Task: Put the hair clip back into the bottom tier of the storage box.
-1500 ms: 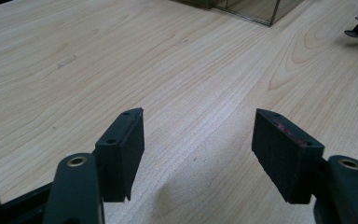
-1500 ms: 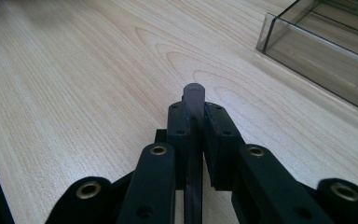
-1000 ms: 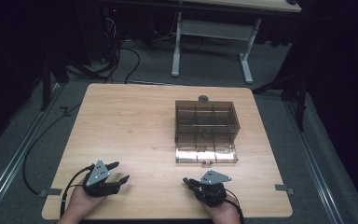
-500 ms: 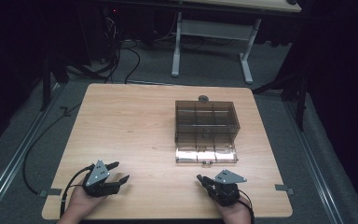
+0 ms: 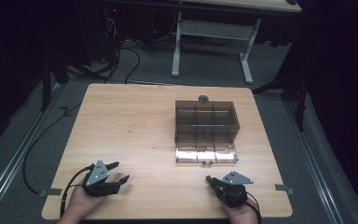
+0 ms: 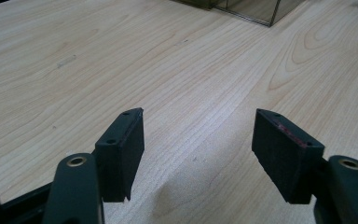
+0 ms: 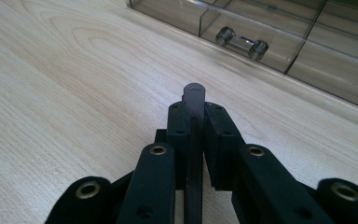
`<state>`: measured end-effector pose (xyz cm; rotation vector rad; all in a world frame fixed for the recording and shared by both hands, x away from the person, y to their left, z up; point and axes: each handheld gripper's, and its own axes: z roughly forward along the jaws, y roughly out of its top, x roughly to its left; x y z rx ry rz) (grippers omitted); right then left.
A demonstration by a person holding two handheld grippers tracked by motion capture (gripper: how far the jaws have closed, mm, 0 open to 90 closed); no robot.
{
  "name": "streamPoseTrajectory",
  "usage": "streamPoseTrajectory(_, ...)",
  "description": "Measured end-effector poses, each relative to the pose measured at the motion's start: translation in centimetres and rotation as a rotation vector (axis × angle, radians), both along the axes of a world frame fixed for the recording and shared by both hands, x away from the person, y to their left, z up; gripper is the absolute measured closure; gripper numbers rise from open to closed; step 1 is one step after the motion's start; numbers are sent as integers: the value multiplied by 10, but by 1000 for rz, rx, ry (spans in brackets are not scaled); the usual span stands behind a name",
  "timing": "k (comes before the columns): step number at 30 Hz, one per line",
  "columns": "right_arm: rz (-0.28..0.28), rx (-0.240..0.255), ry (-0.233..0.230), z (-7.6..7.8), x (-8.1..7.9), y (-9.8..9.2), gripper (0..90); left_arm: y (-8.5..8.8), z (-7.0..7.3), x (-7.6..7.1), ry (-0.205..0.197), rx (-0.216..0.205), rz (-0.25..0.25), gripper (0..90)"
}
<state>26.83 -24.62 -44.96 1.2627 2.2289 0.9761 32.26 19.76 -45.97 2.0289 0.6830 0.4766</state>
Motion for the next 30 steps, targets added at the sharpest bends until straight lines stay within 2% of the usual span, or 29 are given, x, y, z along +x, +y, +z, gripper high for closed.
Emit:
streamPoseTrajectory(8,-11,-17,2,-2,0,0,815,0,0,0,-2,0,-1,346)
streamPoseTrajectory(21,-8,-11,8,-4,1,-1,806,0,0,0,-1,2,0,346)
streamPoseTrajectory(24,-7,-11,-14,-1,-1,0,795,0,0,0,-2,0,1,346)
streamPoseTrajectory(26,-21,8,-43,4,-3,-2,792,0,0,0,-1,0,1,346)
streamPoseTrajectory(30,-37,16,-49,5,-3,-6,792,0,0,-1,-2,-1,2,346)
